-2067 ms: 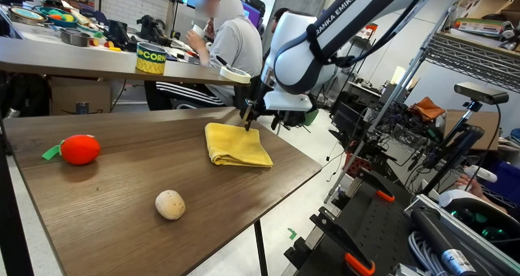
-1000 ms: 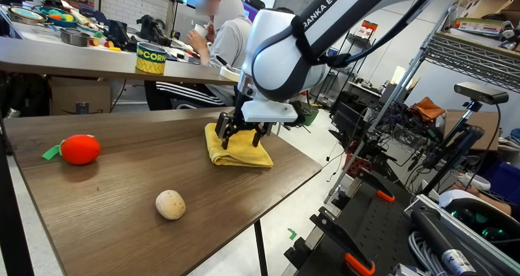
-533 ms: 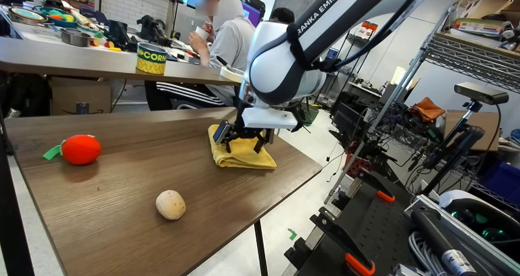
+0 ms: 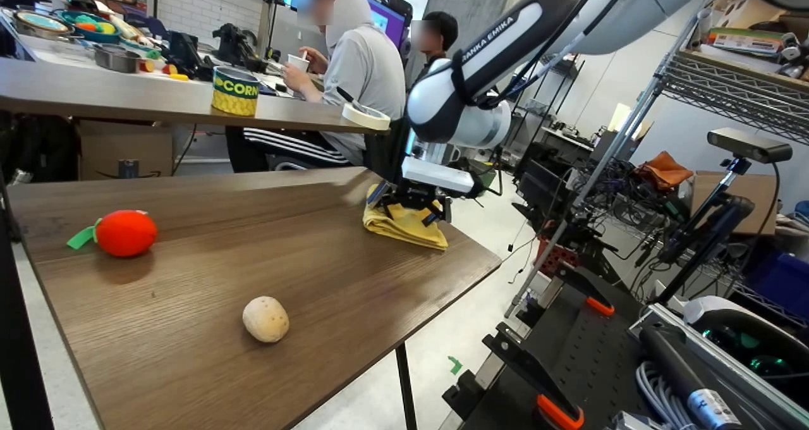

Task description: Move the round object to the left and use the towel to wipe the table

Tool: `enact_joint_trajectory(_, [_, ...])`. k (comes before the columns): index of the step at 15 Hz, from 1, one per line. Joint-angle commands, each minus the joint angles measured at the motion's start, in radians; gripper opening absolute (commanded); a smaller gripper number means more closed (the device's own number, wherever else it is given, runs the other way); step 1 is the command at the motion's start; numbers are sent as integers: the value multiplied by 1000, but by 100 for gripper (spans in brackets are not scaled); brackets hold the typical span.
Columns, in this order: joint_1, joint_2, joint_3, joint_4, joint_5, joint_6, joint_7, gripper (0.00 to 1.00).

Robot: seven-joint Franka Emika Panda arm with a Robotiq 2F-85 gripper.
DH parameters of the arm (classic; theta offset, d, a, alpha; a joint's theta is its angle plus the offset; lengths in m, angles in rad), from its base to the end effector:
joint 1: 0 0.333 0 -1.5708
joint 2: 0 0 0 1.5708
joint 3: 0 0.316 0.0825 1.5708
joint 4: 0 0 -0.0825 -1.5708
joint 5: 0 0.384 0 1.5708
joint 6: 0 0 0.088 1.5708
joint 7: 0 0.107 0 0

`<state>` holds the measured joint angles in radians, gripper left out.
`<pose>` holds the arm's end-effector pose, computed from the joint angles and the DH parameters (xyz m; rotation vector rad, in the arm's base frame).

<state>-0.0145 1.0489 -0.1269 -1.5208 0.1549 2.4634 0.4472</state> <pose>0.6648 -0.0858 0.0292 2.9369 -0.9998 -0.1403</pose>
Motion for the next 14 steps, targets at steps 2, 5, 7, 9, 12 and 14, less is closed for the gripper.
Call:
enact_joint_trajectory(2, [-71, 97, -10, 144, 79, -2, 82, 100])
enact_joint_trajectory(5, [-29, 117, 15, 173, 72, 7, 106, 100])
enact_joint_trajectory(7, [33, 133, 18, 211, 51, 7, 135, 100])
enact_joint_trajectory(9, [98, 151, 20, 257, 32, -15, 165, 100])
enact_joint_trajectory(12, [186, 205, 24, 357, 9, -49, 209, 100])
enact_joint_trajectory(14, [214, 234, 1, 406, -17, -63, 240, 100])
